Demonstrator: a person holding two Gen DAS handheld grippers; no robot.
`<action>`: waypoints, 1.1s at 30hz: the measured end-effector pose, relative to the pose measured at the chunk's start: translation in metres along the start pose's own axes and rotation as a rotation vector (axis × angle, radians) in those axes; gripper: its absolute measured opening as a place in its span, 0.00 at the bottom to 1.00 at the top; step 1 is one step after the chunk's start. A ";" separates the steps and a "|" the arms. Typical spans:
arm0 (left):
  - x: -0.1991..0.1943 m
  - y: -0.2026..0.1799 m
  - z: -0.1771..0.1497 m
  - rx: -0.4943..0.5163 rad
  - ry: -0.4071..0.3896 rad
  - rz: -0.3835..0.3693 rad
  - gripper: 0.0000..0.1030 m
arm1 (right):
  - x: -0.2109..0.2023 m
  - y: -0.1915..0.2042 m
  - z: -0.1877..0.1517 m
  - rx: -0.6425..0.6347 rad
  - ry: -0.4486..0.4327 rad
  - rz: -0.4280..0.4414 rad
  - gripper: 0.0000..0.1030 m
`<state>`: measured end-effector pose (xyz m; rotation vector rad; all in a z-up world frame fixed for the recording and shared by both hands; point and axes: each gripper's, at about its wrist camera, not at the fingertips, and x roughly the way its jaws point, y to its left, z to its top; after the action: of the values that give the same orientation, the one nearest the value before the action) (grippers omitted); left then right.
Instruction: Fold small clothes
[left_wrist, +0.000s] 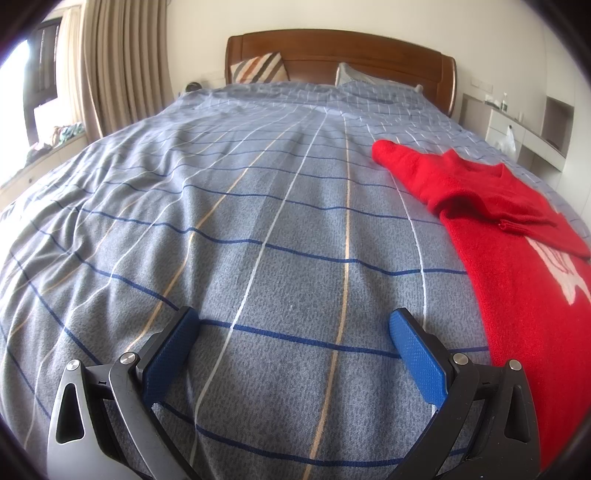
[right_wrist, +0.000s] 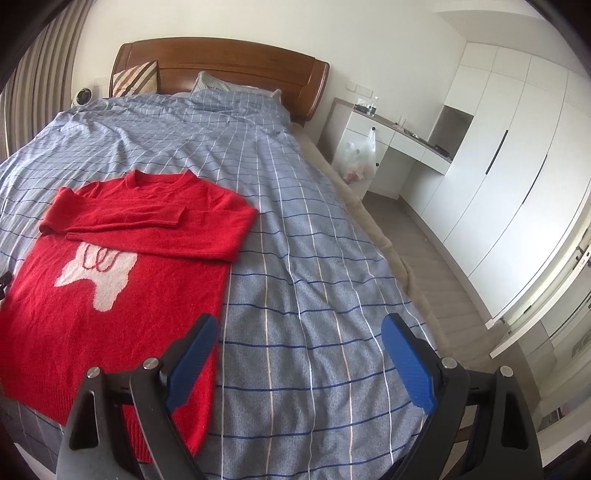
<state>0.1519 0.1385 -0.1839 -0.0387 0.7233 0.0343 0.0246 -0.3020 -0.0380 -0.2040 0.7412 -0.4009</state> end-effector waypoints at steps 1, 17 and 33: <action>0.000 0.000 0.000 0.000 0.000 0.000 1.00 | -0.002 -0.001 0.000 0.001 -0.001 0.002 0.87; 0.001 0.001 0.000 0.000 -0.002 0.000 1.00 | -0.012 0.005 0.002 -0.023 -0.004 -0.009 0.87; 0.001 0.001 -0.001 0.000 -0.002 0.000 1.00 | -0.019 0.004 0.003 -0.062 -0.033 -0.075 0.87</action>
<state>0.1525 0.1392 -0.1854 -0.0383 0.7208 0.0346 0.0148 -0.2897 -0.0256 -0.2965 0.7153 -0.4447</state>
